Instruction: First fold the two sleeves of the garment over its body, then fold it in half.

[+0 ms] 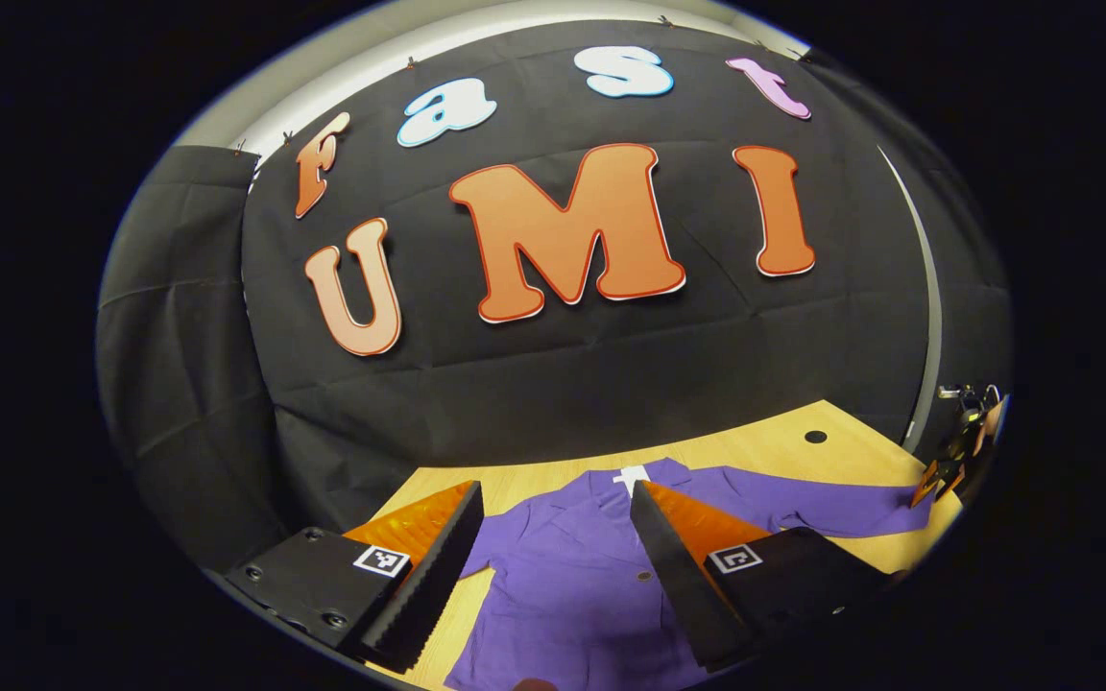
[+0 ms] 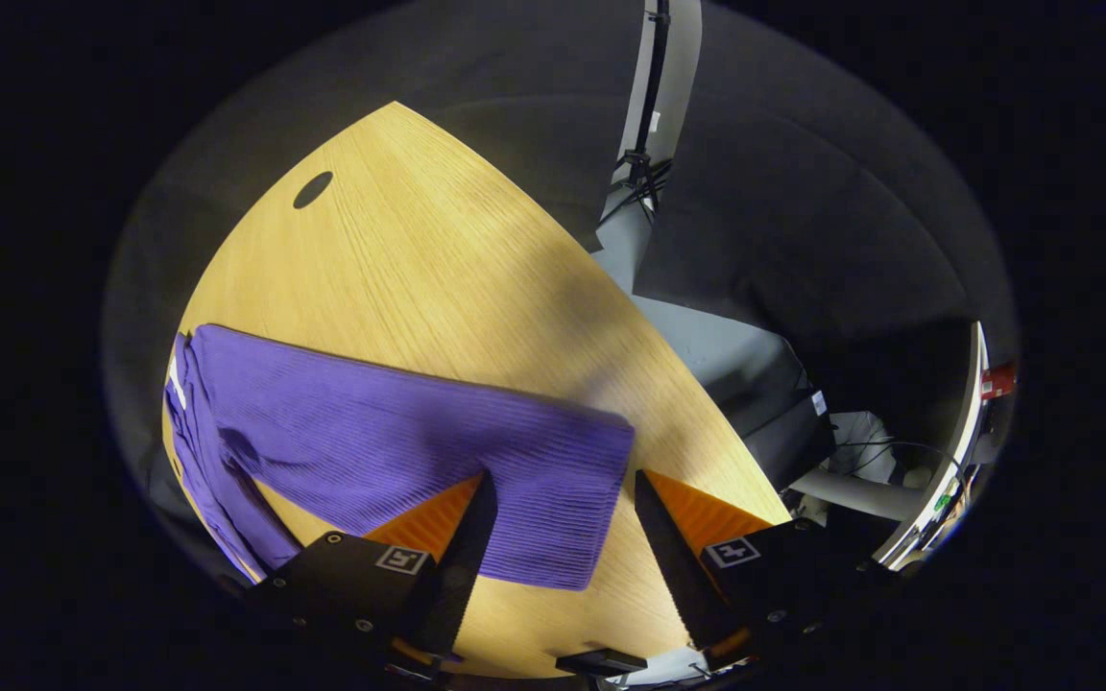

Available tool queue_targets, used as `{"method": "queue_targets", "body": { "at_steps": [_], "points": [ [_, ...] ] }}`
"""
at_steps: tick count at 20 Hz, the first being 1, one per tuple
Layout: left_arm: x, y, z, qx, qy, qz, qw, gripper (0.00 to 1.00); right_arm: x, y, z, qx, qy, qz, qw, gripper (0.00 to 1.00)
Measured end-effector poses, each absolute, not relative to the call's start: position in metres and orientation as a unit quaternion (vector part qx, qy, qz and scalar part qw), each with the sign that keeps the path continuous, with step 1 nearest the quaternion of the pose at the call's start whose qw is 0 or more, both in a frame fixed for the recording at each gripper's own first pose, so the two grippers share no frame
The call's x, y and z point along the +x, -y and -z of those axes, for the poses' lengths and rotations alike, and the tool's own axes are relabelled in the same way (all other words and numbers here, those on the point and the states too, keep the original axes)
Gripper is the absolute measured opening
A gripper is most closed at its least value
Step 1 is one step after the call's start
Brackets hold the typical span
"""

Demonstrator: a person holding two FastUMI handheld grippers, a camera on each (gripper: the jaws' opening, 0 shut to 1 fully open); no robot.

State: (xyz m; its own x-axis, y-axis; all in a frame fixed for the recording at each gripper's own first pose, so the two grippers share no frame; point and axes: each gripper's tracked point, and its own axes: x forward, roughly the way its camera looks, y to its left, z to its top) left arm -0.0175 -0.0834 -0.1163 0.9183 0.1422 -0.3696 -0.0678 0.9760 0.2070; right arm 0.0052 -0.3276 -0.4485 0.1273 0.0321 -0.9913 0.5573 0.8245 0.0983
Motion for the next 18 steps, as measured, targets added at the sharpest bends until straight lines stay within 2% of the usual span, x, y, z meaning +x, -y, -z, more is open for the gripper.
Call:
{"method": "queue_targets", "body": {
  "at_steps": [1,3,4,5,8,10,12,13,14,16,17,18],
  "points": [
    [-0.019,0.083,0.119,0.095,-0.198,-0.057,0.974,0.97,0.005,0.328,0.449,0.225,-0.638,0.184,0.713,0.86],
    [-0.022,0.08,0.117,0.095,-0.201,-0.064,0.973,0.97,0.007,0.324,0.449,0.221,-0.639,0.18,0.714,0.72],
    [-0.023,0.079,0.118,0.095,-0.201,-0.067,0.973,0.97,0.009,0.32,0.448,0.221,-0.64,0.179,0.714,0.51],
    [-0.023,0.078,0.117,0.097,-0.201,-0.069,0.972,0.97,0.011,0.317,0.448,0.222,-0.638,0.178,0.715,0.54],
    [-0.027,0.077,0.115,0.101,-0.199,-0.077,0.972,0.97,0.019,0.318,0.448,0.235,-0.625,0.18,0.722,0.19],
    [-0.031,0.073,0.115,0.102,-0.199,-0.082,0.971,0.97,0.021,0.316,0.449,0.246,-0.619,0.171,0.726,0.07],
    [-0.035,0.071,0.113,0.1,-0.198,-0.081,0.972,0.97,0.021,0.308,0.445,0.262,-0.617,0.153,0.726,0.04],
    [-0.034,0.067,0.113,0.102,-0.197,-0.078,0.972,1.0,0.021,0.302,0.44,0.271,-0.615,0.146,0.726,0.12],
    [-0.032,0.064,0.112,0.104,-0.196,-0.075,0.972,0.96,0.022,0.3,0.434,0.271,-0.608,0.146,0.732,0.04],
    [-0.029,0.055,0.112,0.104,-0.193,-0.066,0.973,1.0,0.027,0.294,0.417,0.269,-0.592,0.145,0.746,0.03],
    [-0.025,0.052,0.111,0.1,-0.188,-0.058,0.975,0.96,0.032,0.287,0.406,0.276,-0.583,0.14,0.752,0.04],
    [-0.023,0.049,0.11,0.097,-0.185,-0.05,0.977,1.0,0.035,0.278,0.394,0.285,-0.574,0.137,0.756,0.03]
  ]
}}
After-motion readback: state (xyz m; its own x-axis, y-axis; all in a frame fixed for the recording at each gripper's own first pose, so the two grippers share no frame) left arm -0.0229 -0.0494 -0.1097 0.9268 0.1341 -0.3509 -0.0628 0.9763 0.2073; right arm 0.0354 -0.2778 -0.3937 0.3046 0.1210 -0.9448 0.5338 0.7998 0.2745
